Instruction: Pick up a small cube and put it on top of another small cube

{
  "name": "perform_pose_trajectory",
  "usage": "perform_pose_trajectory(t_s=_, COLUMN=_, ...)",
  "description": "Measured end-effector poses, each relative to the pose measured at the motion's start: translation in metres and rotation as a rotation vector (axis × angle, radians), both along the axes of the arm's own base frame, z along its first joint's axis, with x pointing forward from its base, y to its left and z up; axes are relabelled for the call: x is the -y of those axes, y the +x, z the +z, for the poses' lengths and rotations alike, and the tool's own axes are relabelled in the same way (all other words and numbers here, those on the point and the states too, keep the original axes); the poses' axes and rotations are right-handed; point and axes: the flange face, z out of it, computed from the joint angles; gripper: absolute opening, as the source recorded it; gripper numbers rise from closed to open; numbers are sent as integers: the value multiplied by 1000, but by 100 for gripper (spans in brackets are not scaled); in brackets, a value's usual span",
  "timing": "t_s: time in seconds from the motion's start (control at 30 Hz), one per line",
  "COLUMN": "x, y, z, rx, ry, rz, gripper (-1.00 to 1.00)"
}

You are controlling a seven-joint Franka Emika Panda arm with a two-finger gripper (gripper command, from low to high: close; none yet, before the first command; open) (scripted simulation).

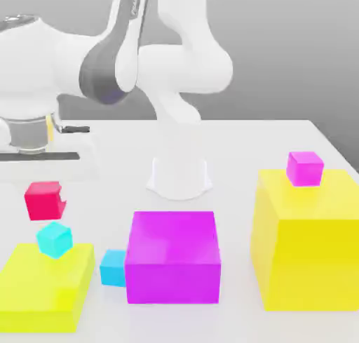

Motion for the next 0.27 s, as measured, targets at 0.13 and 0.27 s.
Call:
perform_pose_trajectory(t_s=0.13, x=1, y=-2, z=-36, rx=1, ry=6, rz=-3, gripper=-100)
perform_pose_trajectory(t_s=0.27, x=1, y=-4, z=-53, rx=-1, ry=0, rz=-5, gripper=100)
